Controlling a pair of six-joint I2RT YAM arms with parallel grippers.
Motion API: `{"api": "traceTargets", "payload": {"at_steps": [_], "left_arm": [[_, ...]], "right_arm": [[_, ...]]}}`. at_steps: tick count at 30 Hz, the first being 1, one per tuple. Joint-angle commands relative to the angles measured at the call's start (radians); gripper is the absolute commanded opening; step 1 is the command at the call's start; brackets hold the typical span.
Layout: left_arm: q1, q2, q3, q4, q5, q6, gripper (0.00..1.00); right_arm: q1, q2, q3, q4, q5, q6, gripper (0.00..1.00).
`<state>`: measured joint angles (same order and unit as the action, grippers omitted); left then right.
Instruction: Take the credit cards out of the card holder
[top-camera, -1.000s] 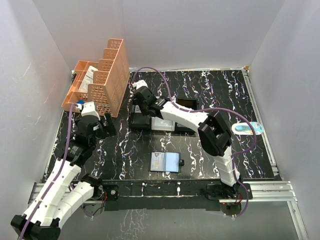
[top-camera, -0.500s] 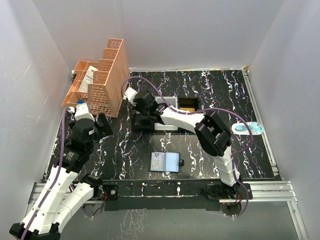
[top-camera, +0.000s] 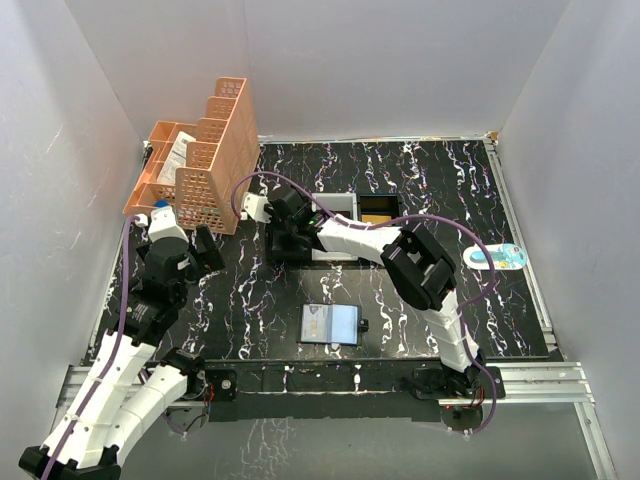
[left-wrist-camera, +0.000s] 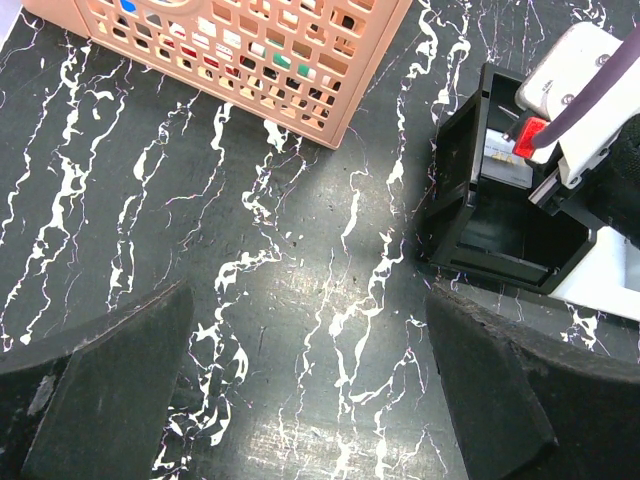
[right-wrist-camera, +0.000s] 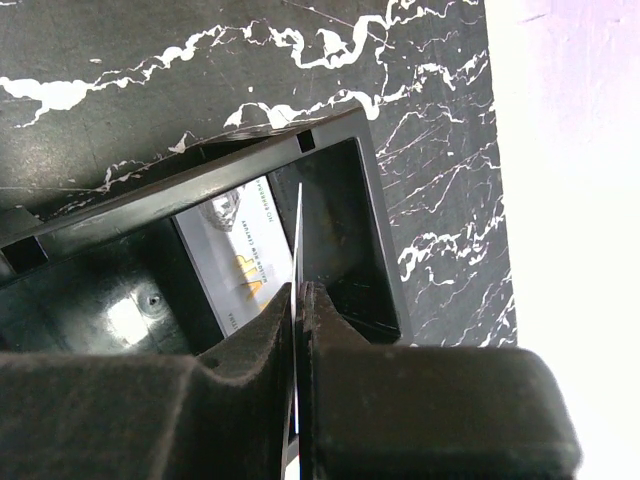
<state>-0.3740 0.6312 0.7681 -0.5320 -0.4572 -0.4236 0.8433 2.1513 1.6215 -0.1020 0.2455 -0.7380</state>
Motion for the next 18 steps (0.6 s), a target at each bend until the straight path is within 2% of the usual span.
{"api": "traceTargets", "payload": {"at_steps": [1,5,11,18], "left_arm": [[0.005,-0.013,0.0,-0.005,-0.03,-0.004,0.99],[0.006,-0.035,0.002,-0.013,-0.05,-0.015,0.99],[0.005,-0.092,0.011,-0.056,-0.175,-0.068,0.99],[0.006,-0.151,0.005,-0.062,-0.211,-0.084,0.99]], "right_arm": [[-0.001,0.007,0.037,0.051,0.005,-0.08,0.0],[-0.001,0.028,0.044,0.066,0.012,-0.111,0.0],[-0.001,0.064,0.054,0.082,0.022,-0.137,0.0],[-0.001,0.11,0.081,0.09,0.078,-0.16,0.0]]}}
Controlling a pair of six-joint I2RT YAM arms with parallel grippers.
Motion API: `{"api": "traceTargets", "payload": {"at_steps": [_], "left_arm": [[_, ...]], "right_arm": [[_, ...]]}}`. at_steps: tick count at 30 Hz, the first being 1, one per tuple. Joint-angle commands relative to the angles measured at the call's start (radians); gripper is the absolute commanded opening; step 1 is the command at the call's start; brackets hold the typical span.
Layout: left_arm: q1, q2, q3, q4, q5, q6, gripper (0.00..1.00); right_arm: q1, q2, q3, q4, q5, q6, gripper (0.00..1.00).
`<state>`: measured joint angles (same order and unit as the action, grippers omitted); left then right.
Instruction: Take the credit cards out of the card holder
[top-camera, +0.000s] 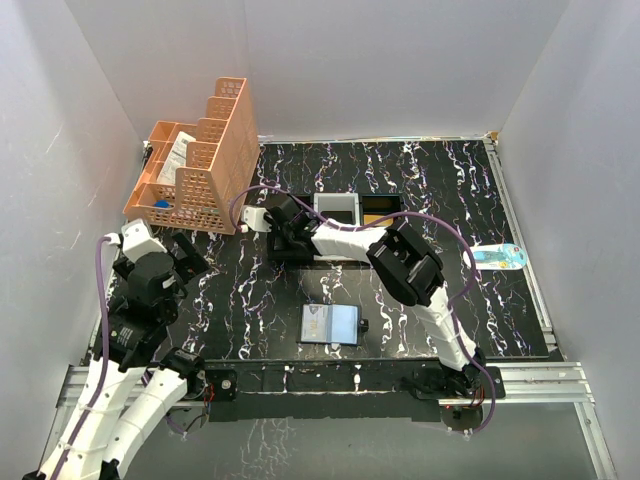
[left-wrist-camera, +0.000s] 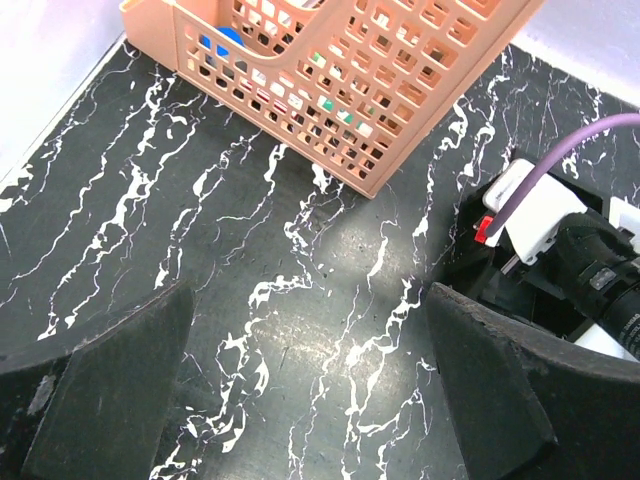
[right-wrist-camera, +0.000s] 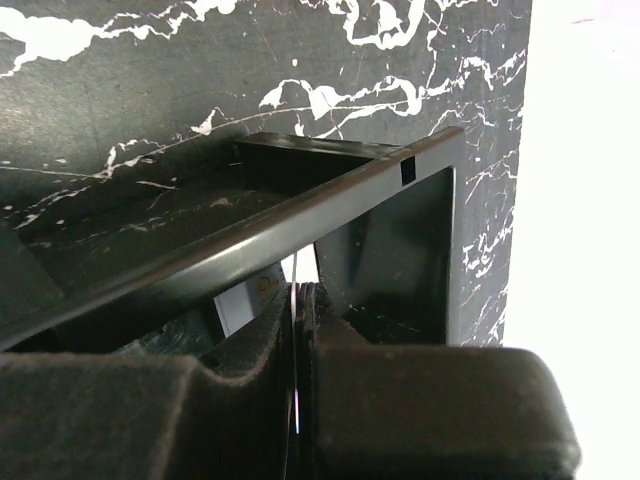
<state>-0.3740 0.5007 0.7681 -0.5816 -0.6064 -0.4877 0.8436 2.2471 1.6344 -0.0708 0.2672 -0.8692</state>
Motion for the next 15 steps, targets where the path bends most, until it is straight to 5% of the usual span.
{"api": "traceTargets", "payload": {"at_steps": [1,9,15], "left_arm": [[0.006,-0.022,0.003,-0.01,-0.061,-0.018,0.99],[0.006,0.001,0.008,-0.011,-0.044,-0.014,0.99],[0.005,-0.001,0.005,-0.01,-0.038,-0.013,0.99]], "right_arm": [[-0.001,0.022,0.072,0.06,0.068,-0.031,0.0],[0.001,0.051,0.067,0.088,0.12,-0.034,0.01],[0.005,0.042,0.052,0.113,0.138,-0.002,0.14]]}}
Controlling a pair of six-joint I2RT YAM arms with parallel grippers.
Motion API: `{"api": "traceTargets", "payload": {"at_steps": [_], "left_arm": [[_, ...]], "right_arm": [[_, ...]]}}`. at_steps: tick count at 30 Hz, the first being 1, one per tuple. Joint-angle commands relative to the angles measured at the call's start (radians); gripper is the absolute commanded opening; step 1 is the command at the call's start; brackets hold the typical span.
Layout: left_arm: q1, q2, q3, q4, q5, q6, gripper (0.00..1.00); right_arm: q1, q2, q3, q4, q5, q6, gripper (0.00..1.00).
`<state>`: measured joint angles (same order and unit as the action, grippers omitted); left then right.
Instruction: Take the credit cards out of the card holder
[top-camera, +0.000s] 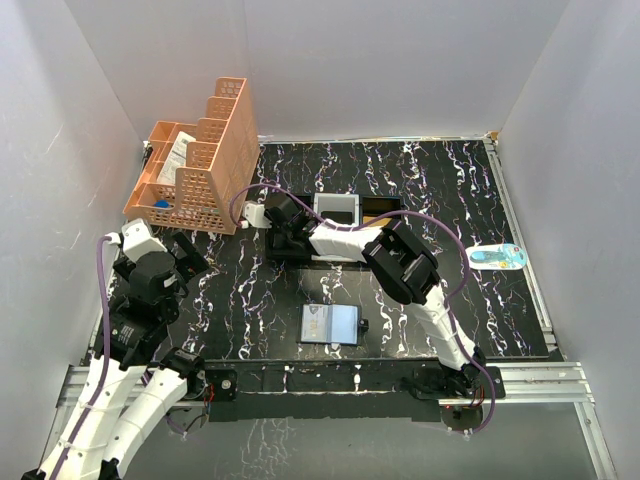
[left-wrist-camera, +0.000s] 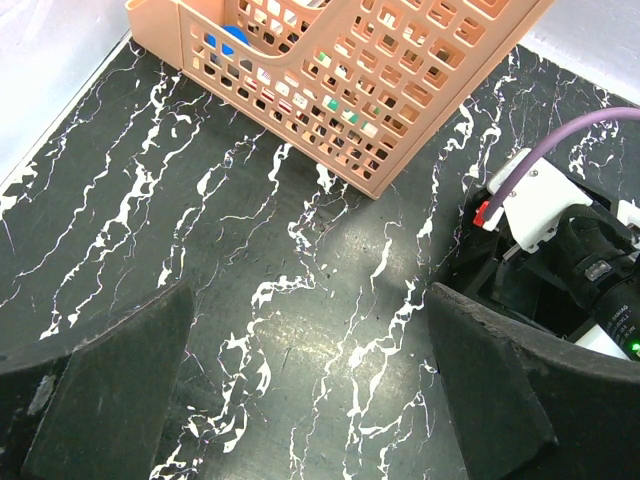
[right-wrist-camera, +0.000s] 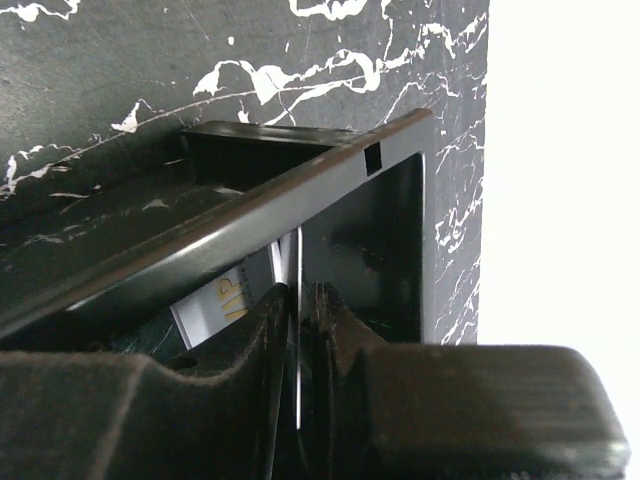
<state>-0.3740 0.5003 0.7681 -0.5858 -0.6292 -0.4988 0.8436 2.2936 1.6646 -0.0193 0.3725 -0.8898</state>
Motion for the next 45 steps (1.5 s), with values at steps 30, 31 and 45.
{"api": "traceTargets", "payload": {"at_steps": [30,31,45], "left_arm": [[0.006,0.007,0.005,-0.001,0.019,0.003,0.99],[0.005,0.006,0.004,-0.002,0.02,0.003,0.99],[0.006,0.009,0.004,-0.006,0.021,0.0,0.99]], "right_arm": [[0.005,-0.106,-0.03,0.003,-0.134,0.091,0.44],[0.005,-0.108,-0.028,0.002,-0.135,0.092,0.45],[0.004,-0.345,-0.105,0.09,-0.173,0.485,0.54]]}}
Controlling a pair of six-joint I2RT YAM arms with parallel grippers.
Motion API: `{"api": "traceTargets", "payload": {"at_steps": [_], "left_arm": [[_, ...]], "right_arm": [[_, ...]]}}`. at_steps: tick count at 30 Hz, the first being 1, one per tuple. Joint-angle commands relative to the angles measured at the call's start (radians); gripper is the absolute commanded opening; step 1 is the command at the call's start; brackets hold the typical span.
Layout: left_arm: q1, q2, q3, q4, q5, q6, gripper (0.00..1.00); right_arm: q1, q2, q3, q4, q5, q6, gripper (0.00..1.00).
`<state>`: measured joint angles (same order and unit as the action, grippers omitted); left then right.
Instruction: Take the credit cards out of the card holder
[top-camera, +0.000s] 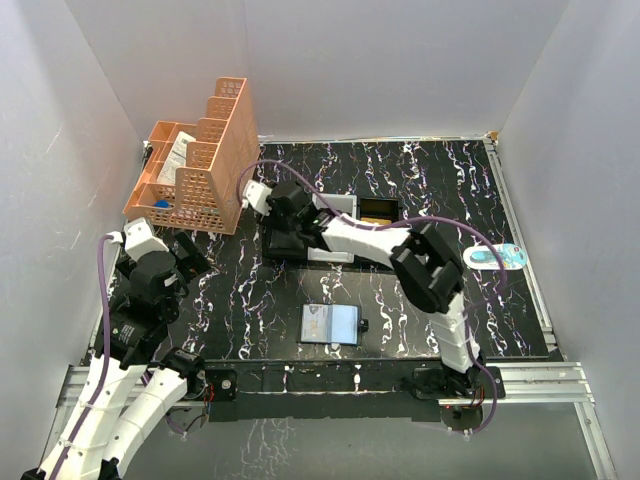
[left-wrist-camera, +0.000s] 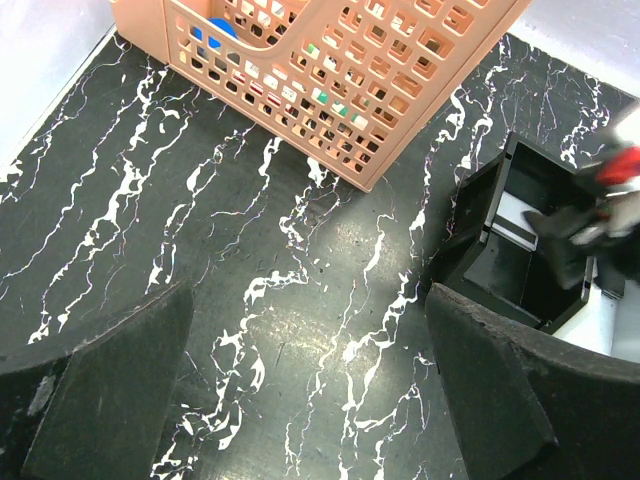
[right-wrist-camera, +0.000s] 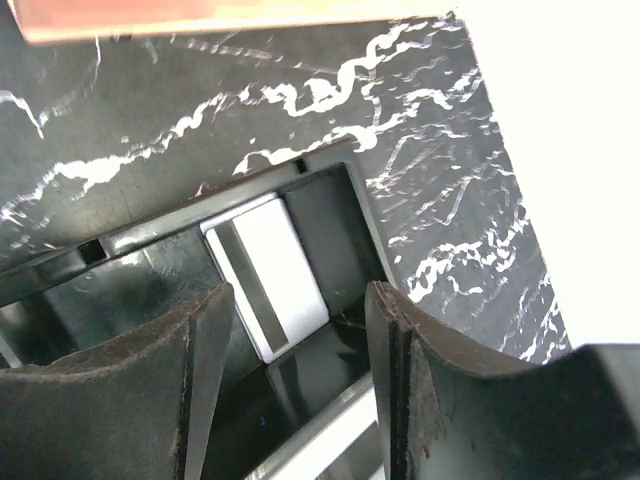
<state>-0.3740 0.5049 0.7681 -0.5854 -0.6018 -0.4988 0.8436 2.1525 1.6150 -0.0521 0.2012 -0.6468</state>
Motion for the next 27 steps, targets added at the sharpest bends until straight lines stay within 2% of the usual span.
{"api": "traceTargets", "payload": {"at_steps": [1,4,8,12,15,17,20,22,27], "left_arm": [[0.006,0.004,0.004,-0.007,-0.006,0.0,0.99],[0.005,0.004,0.002,-0.004,0.004,0.004,0.99],[0.006,0.011,-0.007,0.022,0.061,0.027,0.99],[0.006,0.045,-0.011,0.049,0.125,0.051,0.99],[0.006,0.089,-0.011,0.062,0.173,0.066,0.99],[0.006,0.119,-0.008,0.067,0.217,0.075,0.99],[0.006,0.158,-0.023,0.116,0.367,0.121,0.99],[0.006,0.206,-0.023,0.138,0.492,0.139,0.99],[0.004,0.324,0.009,0.114,0.788,0.057,0.97]], "right_arm": [[0.005,-0.249,-0.106,0.156,0.015,0.304,0.56],[0.005,-0.43,-0.289,0.201,0.074,0.531,0.63],[0.005,-0.633,-0.49,0.148,0.13,0.839,0.71],[0.003,-0.806,-0.69,0.116,0.036,1.079,0.74],[0.003,-0.904,-0.815,0.13,-0.073,1.226,0.82],[0.003,-0.959,-0.877,0.129,-0.132,1.285,0.83],[0.004,-1.037,-0.971,0.167,-0.219,1.441,0.81],[0.004,-1.071,-1.038,0.247,-0.335,1.535,0.79],[0.005,-1.066,-1.147,0.337,-0.457,1.704,0.74]]}}
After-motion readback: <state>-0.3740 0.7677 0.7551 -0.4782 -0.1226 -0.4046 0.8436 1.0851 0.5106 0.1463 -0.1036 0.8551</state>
